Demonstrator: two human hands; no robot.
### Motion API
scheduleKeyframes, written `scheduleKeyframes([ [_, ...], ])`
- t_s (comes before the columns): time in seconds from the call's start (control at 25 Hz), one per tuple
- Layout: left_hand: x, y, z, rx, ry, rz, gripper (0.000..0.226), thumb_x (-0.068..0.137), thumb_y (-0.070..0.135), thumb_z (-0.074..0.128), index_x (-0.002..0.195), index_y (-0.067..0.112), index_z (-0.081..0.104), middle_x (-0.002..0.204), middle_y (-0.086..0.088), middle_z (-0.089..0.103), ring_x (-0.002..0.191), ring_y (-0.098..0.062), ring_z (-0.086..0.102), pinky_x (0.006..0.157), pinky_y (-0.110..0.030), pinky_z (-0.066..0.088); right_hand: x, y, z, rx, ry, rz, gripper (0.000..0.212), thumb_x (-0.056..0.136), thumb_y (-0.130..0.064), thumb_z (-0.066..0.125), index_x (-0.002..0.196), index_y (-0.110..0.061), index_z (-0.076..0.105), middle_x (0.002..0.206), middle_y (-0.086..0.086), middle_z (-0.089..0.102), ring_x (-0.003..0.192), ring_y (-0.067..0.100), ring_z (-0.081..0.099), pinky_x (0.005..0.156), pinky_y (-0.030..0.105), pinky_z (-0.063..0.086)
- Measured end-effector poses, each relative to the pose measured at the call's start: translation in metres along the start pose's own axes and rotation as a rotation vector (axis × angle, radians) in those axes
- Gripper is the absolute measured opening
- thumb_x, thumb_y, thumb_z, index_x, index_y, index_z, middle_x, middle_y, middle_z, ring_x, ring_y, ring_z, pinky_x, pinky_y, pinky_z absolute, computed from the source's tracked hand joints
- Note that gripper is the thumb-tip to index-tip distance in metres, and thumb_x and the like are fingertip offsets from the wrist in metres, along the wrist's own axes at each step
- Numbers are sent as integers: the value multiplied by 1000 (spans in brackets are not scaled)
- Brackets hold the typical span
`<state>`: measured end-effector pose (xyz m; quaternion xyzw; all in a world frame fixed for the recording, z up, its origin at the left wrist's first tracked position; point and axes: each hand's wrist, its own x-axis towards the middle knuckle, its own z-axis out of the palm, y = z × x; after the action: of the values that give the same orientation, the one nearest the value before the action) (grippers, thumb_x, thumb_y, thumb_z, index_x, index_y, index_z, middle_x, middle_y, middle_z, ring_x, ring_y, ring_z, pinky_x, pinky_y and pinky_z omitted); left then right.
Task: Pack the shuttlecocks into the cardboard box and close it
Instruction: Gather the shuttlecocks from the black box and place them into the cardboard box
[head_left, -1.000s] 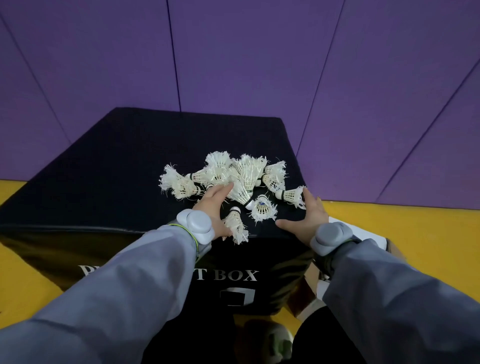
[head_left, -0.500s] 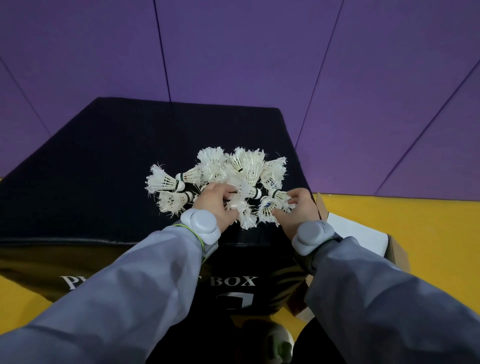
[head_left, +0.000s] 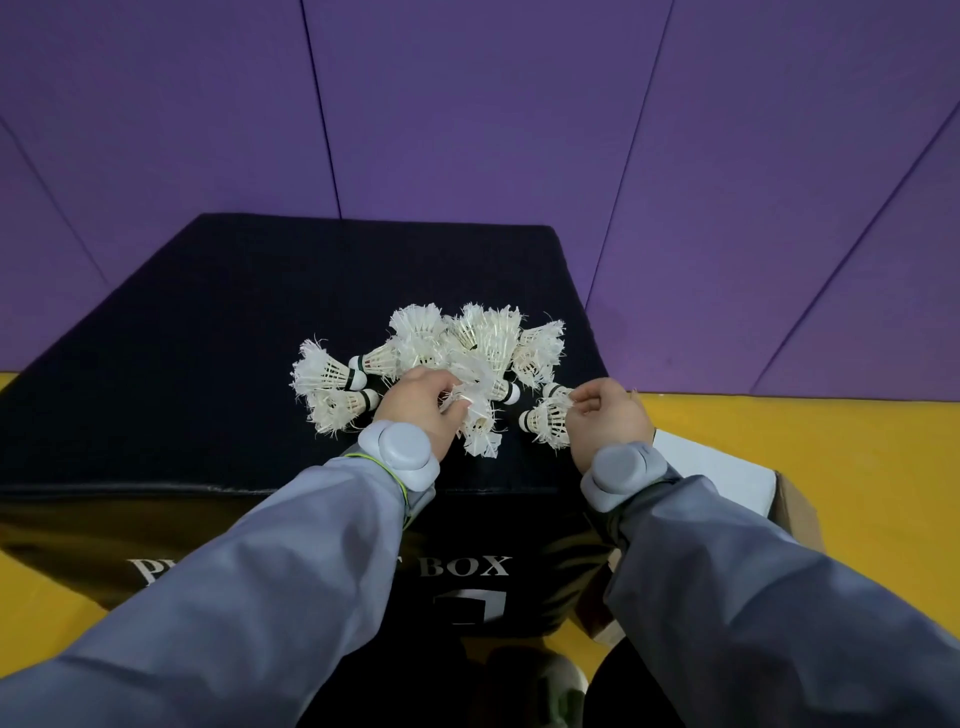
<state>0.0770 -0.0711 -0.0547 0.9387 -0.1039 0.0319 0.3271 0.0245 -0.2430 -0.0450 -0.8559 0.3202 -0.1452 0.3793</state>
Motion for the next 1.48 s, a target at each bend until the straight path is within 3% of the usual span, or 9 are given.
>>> scheduleKeyframes([
  [0.16, -8, 13, -5, 14, 10, -3, 32, 90, 24, 57, 120, 13, 61, 125, -5, 56, 103, -26, 59, 81, -26, 42, 1, 5, -12, 54, -35, -15, 31, 84, -2, 44, 99, -14, 68, 85, 3, 63, 78, 22, 57, 57, 22, 36],
  [0.32, -17, 28, -7, 11, 42, 2, 32, 90, 24, 56, 120, 13, 61, 123, -6, 57, 103, -27, 58, 81, -27, 42, -4, 10, -29, 38, -34, -75, 28, 84, -5, 48, 95, -16, 71, 78, -2, 60, 71, 18, 52, 47, 16, 33],
  [0.48, -27, 46, -7, 11, 52, 19, 33, 90, 26, 56, 120, 14, 61, 125, -5, 57, 102, -27, 59, 83, -28, 43, -7, 19, -46, 22, 18, -84, 20, 79, -14, 52, 71, -30, 62, 63, -14, 57, 78, 21, 62, 74, 32, 54],
  [0.76, -42, 106, 24, -4, 43, 103, 31, 90, 24, 56, 118, 13, 62, 122, -6, 58, 98, -28, 59, 78, -28, 42, -3, 60, -109, 149, 93, -38, 22, 83, -4, 52, 94, -10, 70, 78, 2, 60, 74, 19, 54, 59, 22, 38],
  [0.88, -45, 131, 46, -4, 2, 154, 30, 89, 24, 56, 116, 12, 62, 122, -7, 58, 101, -29, 59, 81, -28, 42, 6, 85, -134, 130, 119, 14, 24, 83, -5, 50, 96, -11, 70, 80, 1, 60, 75, 19, 53, 54, 22, 36],
  [1.08, -48, 176, 99, 22, -94, 232, 29, 88, 24, 57, 113, 11, 63, 117, -8, 58, 96, -30, 59, 75, -27, 40, 24, 134, -172, 104, 160, 94, 24, 83, -7, 49, 94, -14, 70, 82, -2, 60, 77, 18, 51, 68, 24, 38],
  [1.28, -53, 205, 162, 32, -227, 270, 26, 87, 24, 58, 109, 10, 65, 115, -9, 58, 97, -31, 60, 80, -32, 48, 48, 197, -189, 3, 126, 234, 14, 77, -29, 51, 67, -35, 59, 75, -8, 67, 74, 23, 64, 68, 31, 56],
  [1.36, -53, 209, 181, 41, -277, 252, 28, 88, 24, 57, 112, 12, 64, 119, -8, 58, 98, -30, 59, 79, -29, 45, 50, 213, -192, 6, 116, 246, 22, 79, -24, 55, 59, -33, 57, 76, -5, 67, 76, 25, 65, 68, 33, 56],
  [1.48, -45, 216, 218, 88, -352, 240, 33, 90, 25, 56, 120, 15, 61, 127, -8, 55, 104, -29, 58, 78, -24, 40, 63, 245, -189, 7, 121, 280, 15, 84, -15, 56, 76, -14, 68, 88, 5, 72, 82, 28, 65, 67, 34, 52],
])
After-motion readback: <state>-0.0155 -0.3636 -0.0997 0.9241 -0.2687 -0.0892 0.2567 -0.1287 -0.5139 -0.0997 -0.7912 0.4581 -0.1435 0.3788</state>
